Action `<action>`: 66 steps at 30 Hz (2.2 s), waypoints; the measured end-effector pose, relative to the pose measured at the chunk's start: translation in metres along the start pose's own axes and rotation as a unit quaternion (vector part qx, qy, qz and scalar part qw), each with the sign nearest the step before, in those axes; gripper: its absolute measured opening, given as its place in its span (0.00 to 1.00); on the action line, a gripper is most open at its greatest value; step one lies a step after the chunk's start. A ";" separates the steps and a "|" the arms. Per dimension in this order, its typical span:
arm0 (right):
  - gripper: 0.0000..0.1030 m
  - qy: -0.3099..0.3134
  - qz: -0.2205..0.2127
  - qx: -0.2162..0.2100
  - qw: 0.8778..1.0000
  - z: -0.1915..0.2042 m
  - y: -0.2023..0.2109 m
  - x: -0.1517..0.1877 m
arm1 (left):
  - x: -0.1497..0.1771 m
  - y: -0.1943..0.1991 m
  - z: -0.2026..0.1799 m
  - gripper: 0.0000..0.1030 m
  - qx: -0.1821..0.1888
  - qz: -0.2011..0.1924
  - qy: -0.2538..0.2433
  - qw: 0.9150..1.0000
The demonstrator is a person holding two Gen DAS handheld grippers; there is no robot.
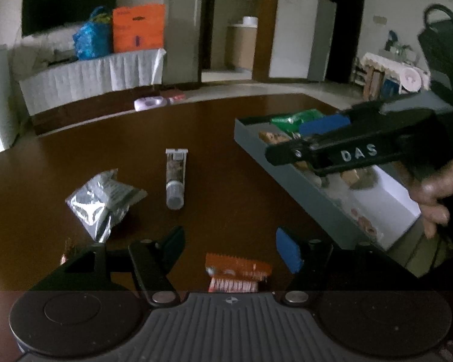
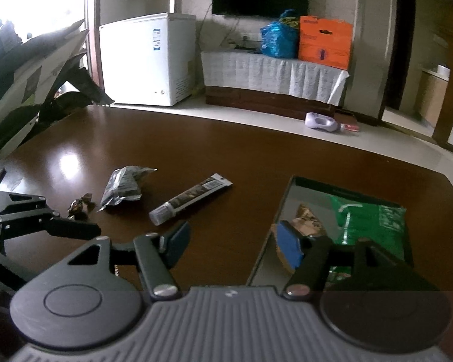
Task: Organize snacks
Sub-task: 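Move both grippers back from the box toward the table snacks, then hold the left gripper over the orange candy packet while the right gripper grasps the black tube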
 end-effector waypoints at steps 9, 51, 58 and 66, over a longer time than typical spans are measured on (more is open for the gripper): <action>0.63 0.003 0.007 -0.005 1.000 0.010 -0.017 -0.005 | 0.019 0.001 0.001 0.66 0.007 0.017 -0.022 1.000; 0.69 -0.080 0.061 0.025 0.995 0.018 -0.175 -0.028 | 0.040 -0.004 0.012 0.40 0.007 0.038 -0.022 0.999; 0.69 -0.071 0.070 0.030 0.995 0.017 -0.184 -0.025 | 0.041 -0.001 0.025 0.39 -0.017 0.041 -0.006 0.999; 0.67 -0.068 0.063 0.033 0.995 0.014 -0.187 -0.023 | 0.039 0.001 0.032 0.39 -0.030 0.044 0.003 0.999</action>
Point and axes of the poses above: each gripper's, at about its wrist camera, not at the fingertips, and y roughly against the way its jaws point, z to its left, x to its underside, the point moved 6 cm from there along -y, roughly the way its jaws point, and after that the axes turned 15 degrees about -x, right-handed, at the moved point
